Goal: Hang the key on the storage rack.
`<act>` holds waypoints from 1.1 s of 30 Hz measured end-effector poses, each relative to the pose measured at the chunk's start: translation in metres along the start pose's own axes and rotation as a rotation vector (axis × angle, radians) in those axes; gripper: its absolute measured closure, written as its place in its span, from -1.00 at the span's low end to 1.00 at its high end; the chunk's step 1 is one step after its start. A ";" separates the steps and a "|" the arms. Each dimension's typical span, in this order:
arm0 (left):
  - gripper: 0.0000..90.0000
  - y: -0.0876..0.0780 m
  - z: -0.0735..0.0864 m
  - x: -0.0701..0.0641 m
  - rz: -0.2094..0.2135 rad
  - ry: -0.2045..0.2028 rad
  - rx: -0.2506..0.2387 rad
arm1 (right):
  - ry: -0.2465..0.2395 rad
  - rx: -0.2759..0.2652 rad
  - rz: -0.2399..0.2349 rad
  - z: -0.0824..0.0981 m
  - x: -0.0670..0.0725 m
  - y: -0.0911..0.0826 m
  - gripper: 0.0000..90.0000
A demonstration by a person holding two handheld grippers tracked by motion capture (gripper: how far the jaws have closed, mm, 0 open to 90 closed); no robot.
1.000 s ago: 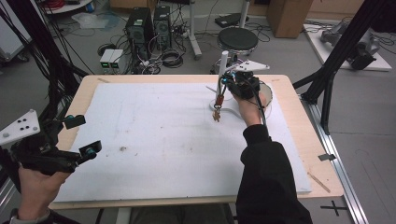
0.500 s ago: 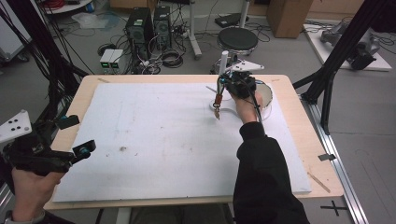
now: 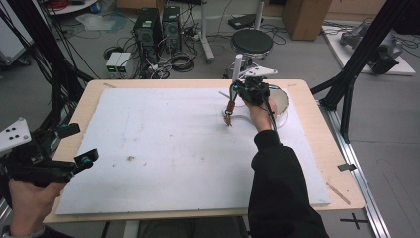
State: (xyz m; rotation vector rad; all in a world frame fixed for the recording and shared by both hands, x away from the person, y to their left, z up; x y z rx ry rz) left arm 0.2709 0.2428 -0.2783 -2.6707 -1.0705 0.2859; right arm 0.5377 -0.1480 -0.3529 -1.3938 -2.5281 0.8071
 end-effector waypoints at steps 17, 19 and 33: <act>-0.96 0.002 0.000 -0.002 0.000 0.009 0.006 | 0.041 -0.066 -0.009 -0.008 -0.003 -0.022 0.39; -0.96 0.002 0.000 -0.002 -0.007 0.012 0.006 | 0.039 -0.085 -0.011 -0.011 -0.001 -0.030 0.29; -0.96 0.013 0.000 -0.001 -0.018 0.018 0.013 | 0.061 -0.115 -0.083 -0.018 0.017 -0.071 -0.99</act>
Point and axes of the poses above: each handheld gripper's, and its own axes: y roughly forward along the jaws, z roughly out of its underside, x roughly to its left, the point moved 8 cm from there along y, roughly forward along the jaws, and after that the axes turned 7 degrees about x, right-handed, at the moved point
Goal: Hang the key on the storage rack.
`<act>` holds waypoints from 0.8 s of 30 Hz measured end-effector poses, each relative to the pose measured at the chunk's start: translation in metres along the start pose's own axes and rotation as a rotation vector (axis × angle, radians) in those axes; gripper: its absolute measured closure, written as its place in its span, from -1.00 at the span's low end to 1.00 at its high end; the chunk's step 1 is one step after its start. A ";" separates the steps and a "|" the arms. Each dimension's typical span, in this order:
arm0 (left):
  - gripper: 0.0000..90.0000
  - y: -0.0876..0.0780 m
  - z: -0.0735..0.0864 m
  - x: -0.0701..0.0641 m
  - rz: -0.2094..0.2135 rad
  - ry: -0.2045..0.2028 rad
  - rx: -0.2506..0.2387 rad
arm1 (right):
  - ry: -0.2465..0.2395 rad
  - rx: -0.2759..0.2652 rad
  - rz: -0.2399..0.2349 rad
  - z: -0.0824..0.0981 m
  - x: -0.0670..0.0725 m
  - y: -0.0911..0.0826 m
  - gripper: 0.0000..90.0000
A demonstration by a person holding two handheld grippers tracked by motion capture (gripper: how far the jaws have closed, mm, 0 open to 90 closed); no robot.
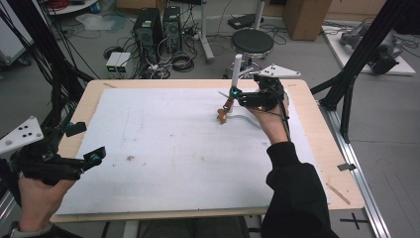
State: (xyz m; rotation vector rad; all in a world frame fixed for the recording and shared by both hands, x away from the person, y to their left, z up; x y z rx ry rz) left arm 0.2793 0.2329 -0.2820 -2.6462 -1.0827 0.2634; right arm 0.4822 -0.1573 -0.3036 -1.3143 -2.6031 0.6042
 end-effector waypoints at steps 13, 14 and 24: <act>-0.96 0.012 -0.003 -0.002 0.025 0.004 -0.001 | -0.060 0.004 -0.102 -0.001 0.025 -0.039 -0.99; -0.96 0.013 -0.004 -0.002 0.024 0.007 0.000 | -0.055 0.010 -0.121 0.000 0.028 -0.042 -0.99; -0.96 0.020 -0.007 -0.005 0.036 0.015 -0.006 | -0.040 0.039 -0.181 0.012 0.041 -0.070 -0.99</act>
Point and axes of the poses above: each handheld gripper's, and its own axes: y roughly forward along the jaws, z roughly out of its underside, x roughly to its left, the point moved 8 cm from there along y, roughly forward along the jaws, and after that the axes turned 7 degrees about x, right-handed, at the moved point
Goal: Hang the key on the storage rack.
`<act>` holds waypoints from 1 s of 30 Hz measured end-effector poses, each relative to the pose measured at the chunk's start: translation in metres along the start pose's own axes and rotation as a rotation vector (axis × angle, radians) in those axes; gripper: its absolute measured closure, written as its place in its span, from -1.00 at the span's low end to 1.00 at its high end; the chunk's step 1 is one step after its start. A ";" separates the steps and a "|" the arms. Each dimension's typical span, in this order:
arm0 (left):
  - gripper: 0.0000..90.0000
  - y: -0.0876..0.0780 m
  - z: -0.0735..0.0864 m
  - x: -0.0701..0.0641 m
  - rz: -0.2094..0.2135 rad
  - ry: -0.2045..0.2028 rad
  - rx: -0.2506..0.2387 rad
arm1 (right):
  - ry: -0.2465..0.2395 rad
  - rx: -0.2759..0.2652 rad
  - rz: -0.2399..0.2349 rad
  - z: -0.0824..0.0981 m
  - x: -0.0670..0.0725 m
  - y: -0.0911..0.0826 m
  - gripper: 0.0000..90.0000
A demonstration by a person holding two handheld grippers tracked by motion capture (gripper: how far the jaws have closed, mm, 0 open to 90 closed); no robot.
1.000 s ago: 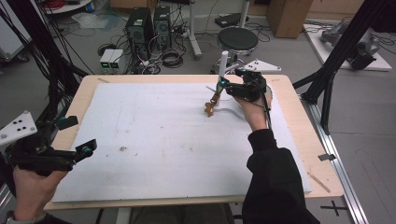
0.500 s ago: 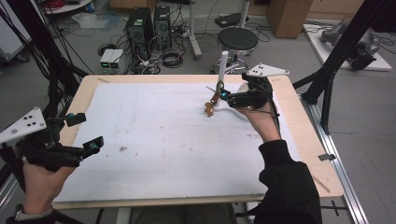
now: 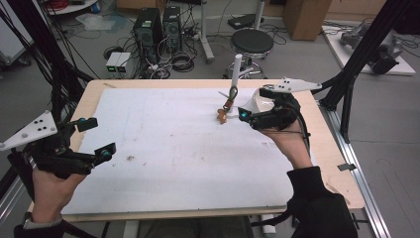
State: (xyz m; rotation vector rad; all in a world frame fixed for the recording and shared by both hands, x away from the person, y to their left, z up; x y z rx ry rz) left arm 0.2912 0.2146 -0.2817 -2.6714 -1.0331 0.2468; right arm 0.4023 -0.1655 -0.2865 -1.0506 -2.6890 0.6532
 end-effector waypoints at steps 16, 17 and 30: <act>-0.96 0.017 0.003 -0.005 0.023 -0.012 0.009 | 0.034 -0.008 -0.027 0.028 0.009 -0.042 -0.99; -0.96 0.018 0.003 -0.005 0.023 -0.010 0.012 | 0.037 -0.014 -0.025 0.029 0.010 -0.045 -0.99; -0.96 0.018 0.000 -0.009 0.031 -0.008 0.000 | 0.032 -0.049 -0.049 0.045 0.023 -0.080 -0.99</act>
Point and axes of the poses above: each handheld gripper's, and its own axes: y roughly forward along the jaws, z roughly out of its underside, x roughly to its left, the point moved 8 cm from there along y, roughly forward along the jaws, and after that the axes turned 7 degrees about x, right-handed, at the moved point
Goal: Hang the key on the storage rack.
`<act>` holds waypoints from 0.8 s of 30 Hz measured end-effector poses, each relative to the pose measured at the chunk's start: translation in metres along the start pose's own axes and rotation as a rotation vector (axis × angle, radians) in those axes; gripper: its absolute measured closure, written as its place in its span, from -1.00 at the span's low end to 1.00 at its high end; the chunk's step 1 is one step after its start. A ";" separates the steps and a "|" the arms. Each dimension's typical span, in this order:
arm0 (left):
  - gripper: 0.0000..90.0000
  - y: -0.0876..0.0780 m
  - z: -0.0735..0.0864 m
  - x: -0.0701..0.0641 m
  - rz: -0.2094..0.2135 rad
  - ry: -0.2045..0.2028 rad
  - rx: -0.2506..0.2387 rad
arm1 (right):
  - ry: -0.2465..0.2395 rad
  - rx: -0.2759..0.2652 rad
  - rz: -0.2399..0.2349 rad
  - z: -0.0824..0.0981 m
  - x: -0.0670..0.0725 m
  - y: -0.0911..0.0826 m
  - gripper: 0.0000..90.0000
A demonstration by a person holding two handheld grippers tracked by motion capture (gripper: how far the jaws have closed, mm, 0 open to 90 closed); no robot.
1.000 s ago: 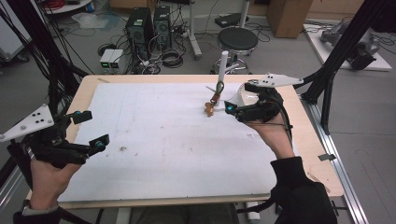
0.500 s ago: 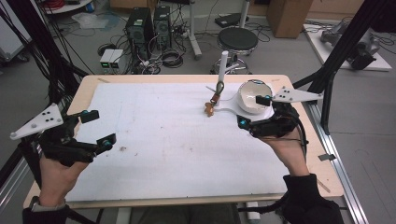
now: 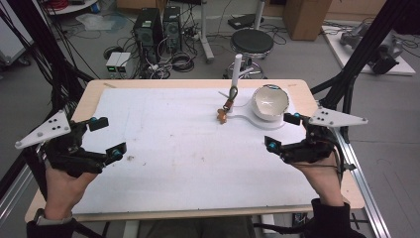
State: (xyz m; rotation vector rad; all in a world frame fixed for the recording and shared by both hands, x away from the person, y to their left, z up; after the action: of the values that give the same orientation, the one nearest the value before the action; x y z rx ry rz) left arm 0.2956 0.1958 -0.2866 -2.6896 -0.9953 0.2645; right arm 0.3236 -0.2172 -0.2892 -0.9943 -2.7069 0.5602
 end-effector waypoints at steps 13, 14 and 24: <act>-0.96 0.004 0.000 -0.003 0.013 0.008 0.006 | -0.011 -0.035 0.055 0.001 0.002 -0.043 -0.99; -0.96 0.003 0.000 -0.003 0.013 0.008 0.007 | -0.007 -0.033 0.058 0.003 0.002 -0.046 -0.99; -0.96 0.006 0.004 -0.004 0.016 0.006 0.001 | 0.008 -0.062 0.050 0.017 -0.009 -0.044 -0.99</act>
State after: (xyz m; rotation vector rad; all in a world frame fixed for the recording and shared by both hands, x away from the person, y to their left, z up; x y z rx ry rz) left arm 0.2951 0.1895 -0.2918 -2.6971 -0.9721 0.2602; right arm 0.2991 -0.2588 -0.2868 -1.0807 -2.7141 0.4824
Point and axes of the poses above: each handheld gripper's, and its own axes: y roughly forward along the jaws, z roughly out of its underside, x roughly to its left, the point moved 8 cm from there along y, roughly forward along the jaws, and after that the axes turned 7 degrees about x, right-handed, at the moved point
